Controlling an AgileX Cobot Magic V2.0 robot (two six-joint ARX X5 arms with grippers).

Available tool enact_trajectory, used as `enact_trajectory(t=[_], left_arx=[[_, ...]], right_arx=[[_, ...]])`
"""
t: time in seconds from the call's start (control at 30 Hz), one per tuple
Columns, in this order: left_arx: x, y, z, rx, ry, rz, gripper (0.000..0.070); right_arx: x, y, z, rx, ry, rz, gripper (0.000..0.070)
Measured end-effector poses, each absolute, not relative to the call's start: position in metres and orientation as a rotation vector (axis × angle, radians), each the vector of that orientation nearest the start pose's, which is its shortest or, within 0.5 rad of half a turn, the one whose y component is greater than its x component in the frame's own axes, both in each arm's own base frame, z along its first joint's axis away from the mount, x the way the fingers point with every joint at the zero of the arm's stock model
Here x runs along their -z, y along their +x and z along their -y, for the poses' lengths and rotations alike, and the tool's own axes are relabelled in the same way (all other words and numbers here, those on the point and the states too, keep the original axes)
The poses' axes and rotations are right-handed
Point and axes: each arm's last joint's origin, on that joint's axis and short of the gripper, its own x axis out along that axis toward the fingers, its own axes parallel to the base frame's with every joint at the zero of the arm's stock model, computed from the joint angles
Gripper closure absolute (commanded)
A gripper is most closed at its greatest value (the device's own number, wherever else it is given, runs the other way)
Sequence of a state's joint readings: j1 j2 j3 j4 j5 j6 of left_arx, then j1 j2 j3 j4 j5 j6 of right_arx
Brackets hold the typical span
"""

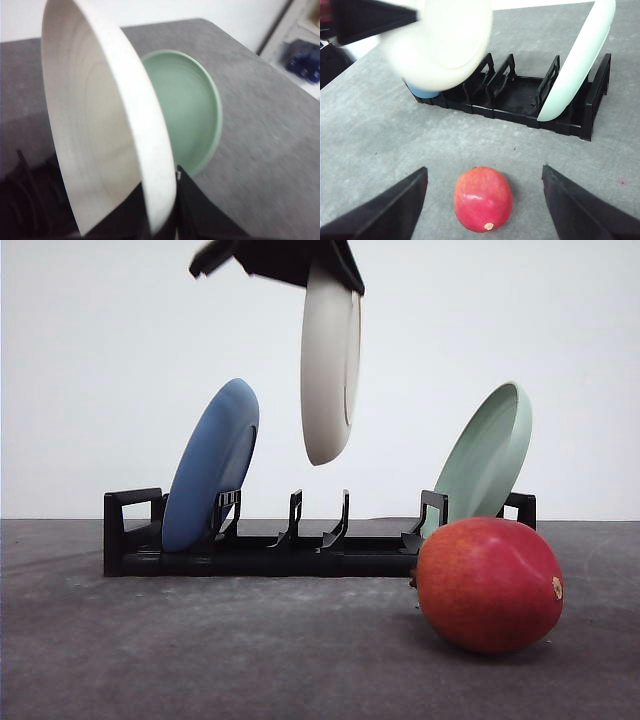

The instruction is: Place pomegranate in white plate

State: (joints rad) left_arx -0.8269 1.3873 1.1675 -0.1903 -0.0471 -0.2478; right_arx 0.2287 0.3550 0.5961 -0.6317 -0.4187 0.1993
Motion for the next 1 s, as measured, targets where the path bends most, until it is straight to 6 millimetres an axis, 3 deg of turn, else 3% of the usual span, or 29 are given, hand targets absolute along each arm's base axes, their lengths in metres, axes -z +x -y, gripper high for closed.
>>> enact_trajectory(t=[0.33,0.67,1.0], left_arx=[[-0.325,0.162,0.225,0.698,0.049,-0.492,0.069],[-0.29,0.118,0.197,0.683,0.08,-0.433,0.069],[-0.257,0.092,0.168,0.645,0.151,-0.438,0.069]], right_arx=[[-0.276,0.078,-0.03,-0.598,0.228,-0.458,0.0243],[-0.276,0.078,-0.03,-0.598,0.228,-0.458,0.0242],[-0.276,0.078,-0.03,-0.598,0.228,-0.458,0.0243]])
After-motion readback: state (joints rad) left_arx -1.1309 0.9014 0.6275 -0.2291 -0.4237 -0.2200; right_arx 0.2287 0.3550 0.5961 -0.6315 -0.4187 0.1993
